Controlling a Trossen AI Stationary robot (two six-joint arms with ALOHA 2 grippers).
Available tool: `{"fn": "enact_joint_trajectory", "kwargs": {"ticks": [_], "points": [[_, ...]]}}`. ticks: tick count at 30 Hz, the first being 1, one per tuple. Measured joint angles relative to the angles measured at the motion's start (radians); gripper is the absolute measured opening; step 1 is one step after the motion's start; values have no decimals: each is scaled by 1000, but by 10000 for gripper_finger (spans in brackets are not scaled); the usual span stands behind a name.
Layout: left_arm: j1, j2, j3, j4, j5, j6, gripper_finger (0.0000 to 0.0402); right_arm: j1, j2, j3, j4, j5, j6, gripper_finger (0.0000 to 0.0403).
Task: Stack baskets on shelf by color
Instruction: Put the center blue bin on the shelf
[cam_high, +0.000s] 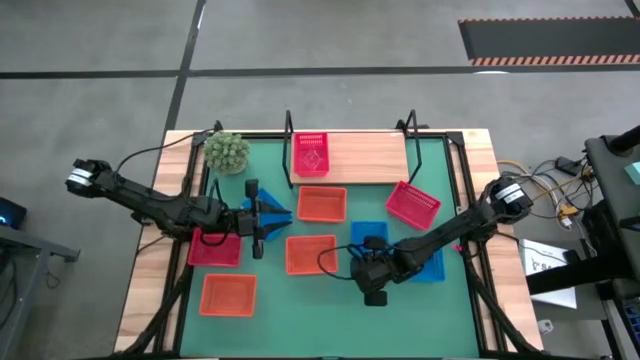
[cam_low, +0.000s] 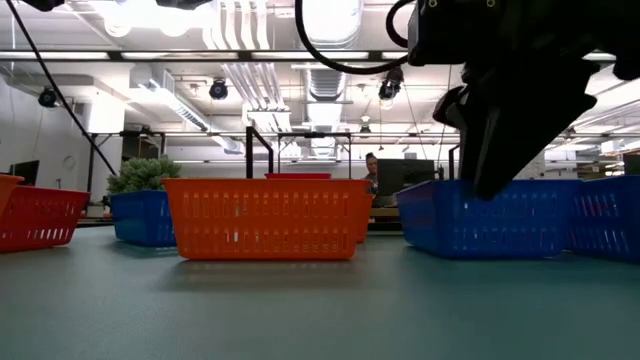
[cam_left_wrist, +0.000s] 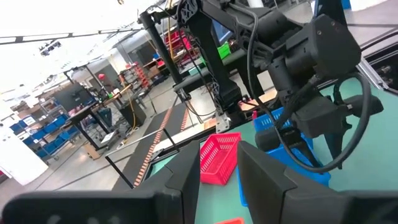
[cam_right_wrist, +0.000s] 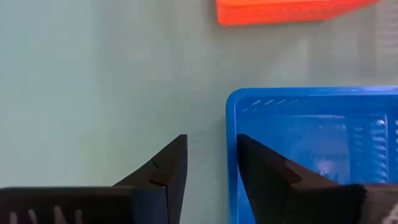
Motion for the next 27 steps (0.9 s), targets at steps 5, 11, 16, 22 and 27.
{"fn": "enact_joint_trajectory", "kwargs": {"ticks": [5, 11, 16, 22, 27], "points": [[0, 0, 0, 0, 0, 0, 90, -6, -12, -58, 96, -5, 1, 99], [0, 0, 0, 1, 0, 0, 90, -8, -21, -63, 106, -8, -12, 33], [0, 0, 0, 1, 0, 0, 90, -8, -36, -48, 95, -5, -41, 13], [0, 0, 0, 1, 0, 0, 90, -8, -61, 2, -7, -2, -42, 12], [0, 0, 0, 1, 0, 0, 90, -6, -73, 72, -130, 2, -39, 12]]}}
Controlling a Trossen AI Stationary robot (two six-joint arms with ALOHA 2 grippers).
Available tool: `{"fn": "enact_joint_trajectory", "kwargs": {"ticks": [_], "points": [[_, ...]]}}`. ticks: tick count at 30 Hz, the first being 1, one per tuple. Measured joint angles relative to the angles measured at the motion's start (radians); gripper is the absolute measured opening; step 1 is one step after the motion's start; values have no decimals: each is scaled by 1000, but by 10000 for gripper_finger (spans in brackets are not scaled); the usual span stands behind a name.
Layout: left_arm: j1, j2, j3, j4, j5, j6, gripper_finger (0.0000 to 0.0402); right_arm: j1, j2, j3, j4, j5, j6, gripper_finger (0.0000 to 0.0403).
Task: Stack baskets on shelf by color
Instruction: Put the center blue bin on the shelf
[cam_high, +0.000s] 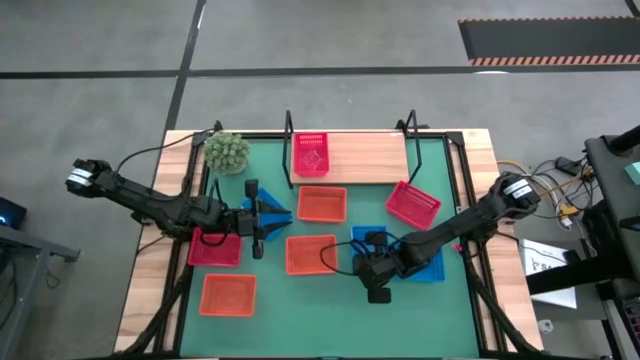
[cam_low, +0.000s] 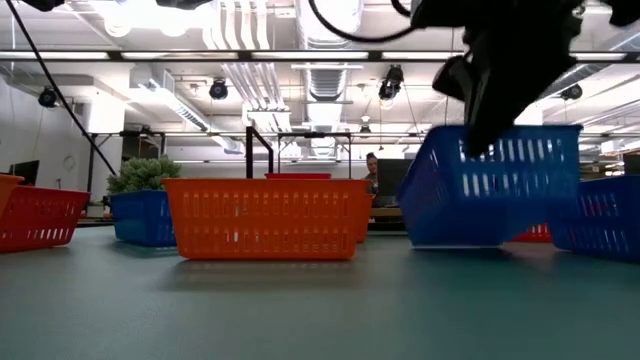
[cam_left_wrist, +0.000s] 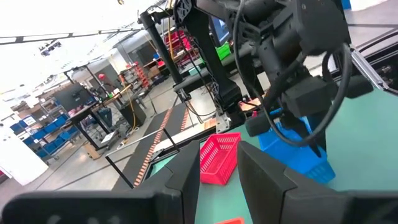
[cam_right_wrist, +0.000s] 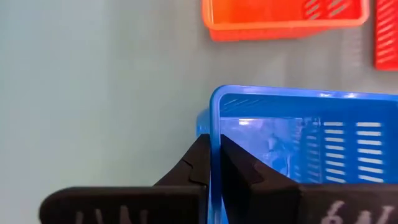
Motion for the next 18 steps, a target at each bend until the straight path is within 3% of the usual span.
{"fn": "enact_joint_trajectory", "kwargs": {"ticks": [10, 18], "points": [[0, 0, 0, 1, 0, 0, 90, -13, 0, 167, -223, 83, -72, 12], [0, 0, 0, 4, 0, 0, 90, -98, 0, 266, -320, 147, -198, 12]]}}
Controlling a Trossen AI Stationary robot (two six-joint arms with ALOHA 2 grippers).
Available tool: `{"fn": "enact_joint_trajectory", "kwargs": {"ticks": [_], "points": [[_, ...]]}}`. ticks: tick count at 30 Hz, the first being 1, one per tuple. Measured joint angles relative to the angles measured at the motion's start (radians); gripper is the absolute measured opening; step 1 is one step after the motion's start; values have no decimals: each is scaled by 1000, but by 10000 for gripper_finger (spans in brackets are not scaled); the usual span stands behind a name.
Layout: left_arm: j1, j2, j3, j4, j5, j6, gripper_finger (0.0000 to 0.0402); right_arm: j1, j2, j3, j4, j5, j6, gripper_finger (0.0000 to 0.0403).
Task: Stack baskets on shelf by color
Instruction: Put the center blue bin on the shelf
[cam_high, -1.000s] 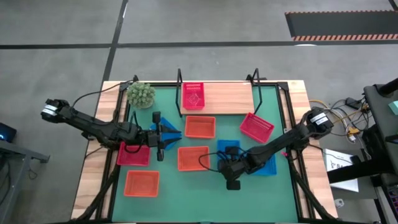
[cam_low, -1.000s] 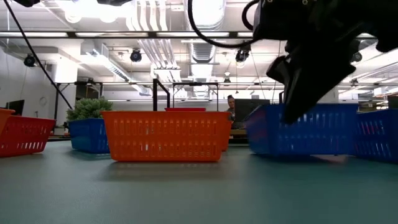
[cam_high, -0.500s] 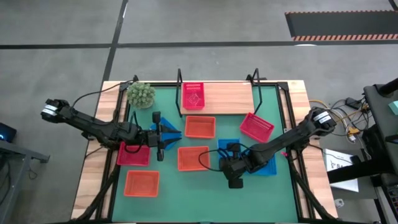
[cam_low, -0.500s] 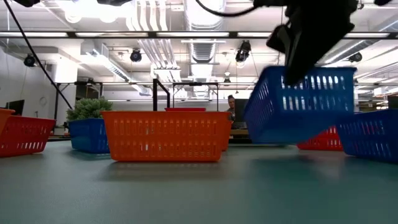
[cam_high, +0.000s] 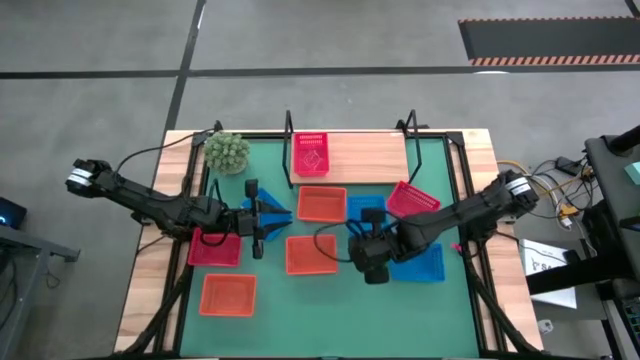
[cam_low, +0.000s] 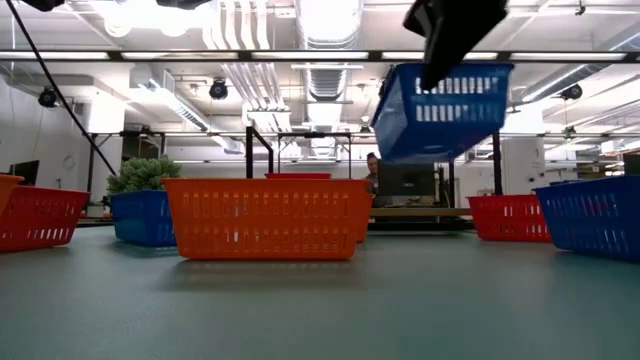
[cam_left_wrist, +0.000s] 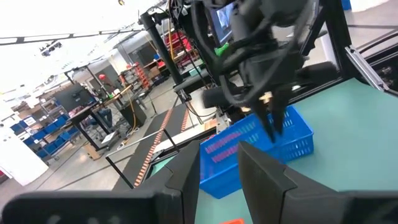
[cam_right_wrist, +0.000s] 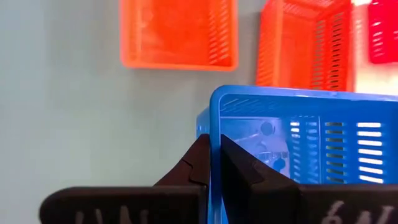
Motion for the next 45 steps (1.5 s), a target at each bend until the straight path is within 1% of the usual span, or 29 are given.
{"fn": "enact_joint_trajectory", "kwargs": {"ticks": [7, 12, 14, 17, 21, 24, 30, 38, 41, 45], "points": [[0, 0, 0, 0, 0, 0, 90, -156, -1, 21, 8, 8, -179, 12], [0, 0, 0, 0, 0, 0, 90, -311, -1, 2, 87, 6, -328, 12], [0, 0, 0, 0, 0, 0, 90, -377, 1, -5, 121, -10, -391, 12], [0, 0, 0, 0, 0, 0, 90, -481, 1, -21, 182, -88, -461, 12], [0, 0, 0, 0, 0, 8, 90, -601, 2, -57, 310, -212, -530, 12], [0, 0, 0, 0, 0, 9, 90, -661, 2, -89, 403, -262, -563, 12], [0, 0, 0, 5, 0, 34, 90, -724, 2, -129, 429, -263, -586, 12], [1, 0, 0, 28, 0, 60, 90, -726, 2, -220, 562, -267, -593, 12], [1, 0, 0, 28, 0, 61, 90, -727, 2, -236, 613, -311, -589, 12], [1, 0, 0, 29, 0, 62, 90, -726, 10, -245, 672, -345, -570, 12]]}}
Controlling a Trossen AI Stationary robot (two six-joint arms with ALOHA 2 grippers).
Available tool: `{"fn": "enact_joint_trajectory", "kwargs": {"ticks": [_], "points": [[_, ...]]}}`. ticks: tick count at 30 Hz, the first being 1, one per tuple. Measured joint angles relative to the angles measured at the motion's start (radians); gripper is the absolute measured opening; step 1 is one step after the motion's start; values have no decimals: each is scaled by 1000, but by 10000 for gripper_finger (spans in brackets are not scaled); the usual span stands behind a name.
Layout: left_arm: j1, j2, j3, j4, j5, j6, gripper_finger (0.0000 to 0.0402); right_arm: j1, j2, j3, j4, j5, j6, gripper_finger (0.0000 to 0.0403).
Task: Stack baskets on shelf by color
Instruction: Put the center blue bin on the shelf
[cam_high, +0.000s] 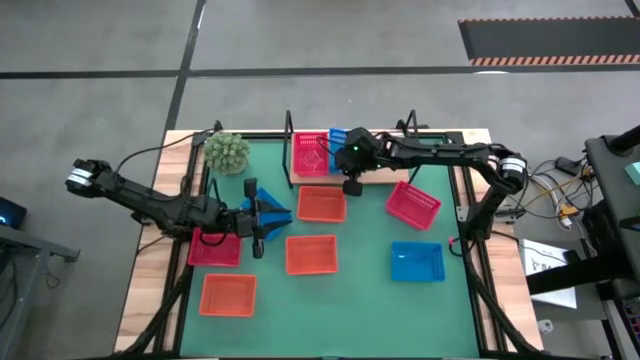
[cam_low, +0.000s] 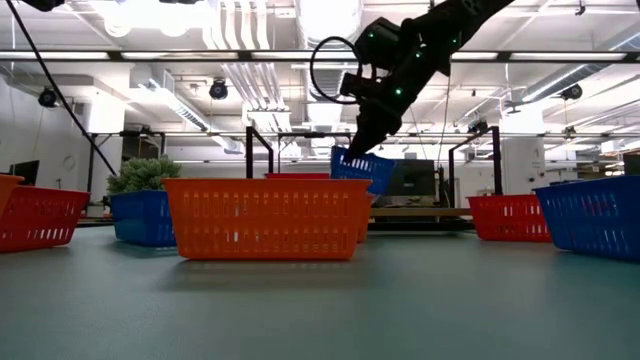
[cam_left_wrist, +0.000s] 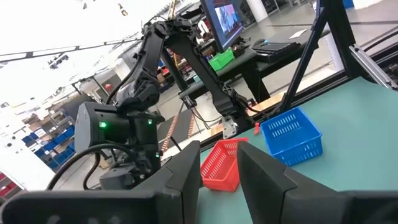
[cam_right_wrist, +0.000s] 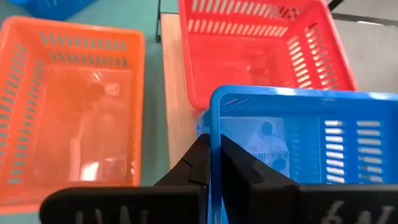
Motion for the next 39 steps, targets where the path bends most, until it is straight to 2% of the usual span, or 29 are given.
{"fn": "enact_joint_trajectory", "kwargs": {"ticks": [13, 19, 24, 33, 39], "points": [[0, 0, 0, 1, 0, 0, 90, 5, 1, 5, -10, 12, -11, 12], [0, 0, 0, 1, 0, -1, 90, 4, 40, 2, -6, 16, -33, 12], [0, 0, 0, 1, 0, -1, 90, 5, 65, 2, -2, 69, -40, 13], [0, 0, 0, 1, 0, -1, 90, 4, 70, 3, -3, 66, -48, 13], [0, 0, 0, 2, 0, -1, 90, 4, 70, 3, -3, 64, -34, 39]]}}
